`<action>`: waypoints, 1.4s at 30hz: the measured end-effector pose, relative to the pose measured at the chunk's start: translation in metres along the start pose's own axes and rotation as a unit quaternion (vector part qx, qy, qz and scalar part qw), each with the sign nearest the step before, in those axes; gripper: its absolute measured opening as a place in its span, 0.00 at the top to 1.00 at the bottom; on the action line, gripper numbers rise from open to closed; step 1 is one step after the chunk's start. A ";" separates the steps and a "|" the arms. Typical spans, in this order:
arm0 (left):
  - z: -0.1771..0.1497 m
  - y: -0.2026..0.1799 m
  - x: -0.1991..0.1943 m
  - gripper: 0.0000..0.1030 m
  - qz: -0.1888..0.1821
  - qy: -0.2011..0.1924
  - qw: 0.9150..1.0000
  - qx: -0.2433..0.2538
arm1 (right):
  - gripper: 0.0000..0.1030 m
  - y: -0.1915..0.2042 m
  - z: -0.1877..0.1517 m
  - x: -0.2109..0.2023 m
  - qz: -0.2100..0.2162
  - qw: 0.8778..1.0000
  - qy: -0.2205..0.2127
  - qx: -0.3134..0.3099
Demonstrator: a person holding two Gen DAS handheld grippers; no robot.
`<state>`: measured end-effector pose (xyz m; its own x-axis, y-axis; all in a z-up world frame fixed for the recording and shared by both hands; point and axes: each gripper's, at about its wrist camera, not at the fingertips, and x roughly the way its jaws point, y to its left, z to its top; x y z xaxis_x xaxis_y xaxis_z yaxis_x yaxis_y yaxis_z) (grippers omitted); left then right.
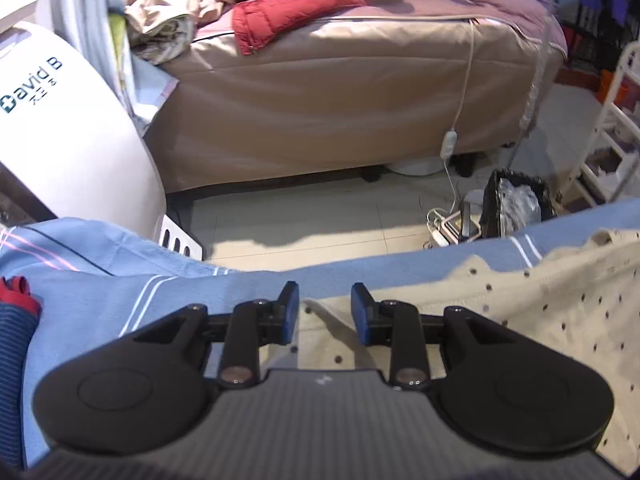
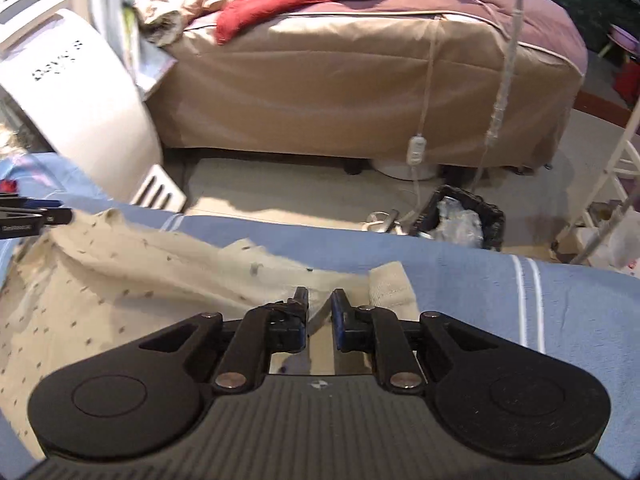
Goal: Fold small clothes
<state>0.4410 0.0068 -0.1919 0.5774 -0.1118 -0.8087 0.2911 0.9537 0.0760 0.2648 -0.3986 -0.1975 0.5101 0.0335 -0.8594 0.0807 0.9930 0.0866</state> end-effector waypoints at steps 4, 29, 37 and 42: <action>-0.007 -0.011 -0.032 0.55 -0.015 -0.023 0.999 0.027 | 0.76 0.014 -0.008 -0.020 0.038 0.999 -0.020 -0.021; -0.142 -0.088 -0.183 0.00 -0.099 0.002 0.991 -0.088 | 0.00 -0.005 -0.066 -0.130 0.026 0.998 -0.029 0.044; -0.200 -0.212 -0.181 0.17 -0.273 0.049 0.923 -0.265 | 0.00 -0.059 -0.076 -0.132 0.046 0.996 0.005 0.070; -0.221 -0.248 -0.161 0.27 -0.250 0.028 0.906 -0.340 | 0.00 -0.075 -0.077 -0.118 0.084 0.996 0.017 0.036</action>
<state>0.1075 -0.1500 -0.2098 0.4573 -0.5819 -0.6725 -0.0423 0.7411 -0.6701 0.1330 -0.4682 -0.1415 0.4925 0.2042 -0.8460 0.0582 0.9622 0.2662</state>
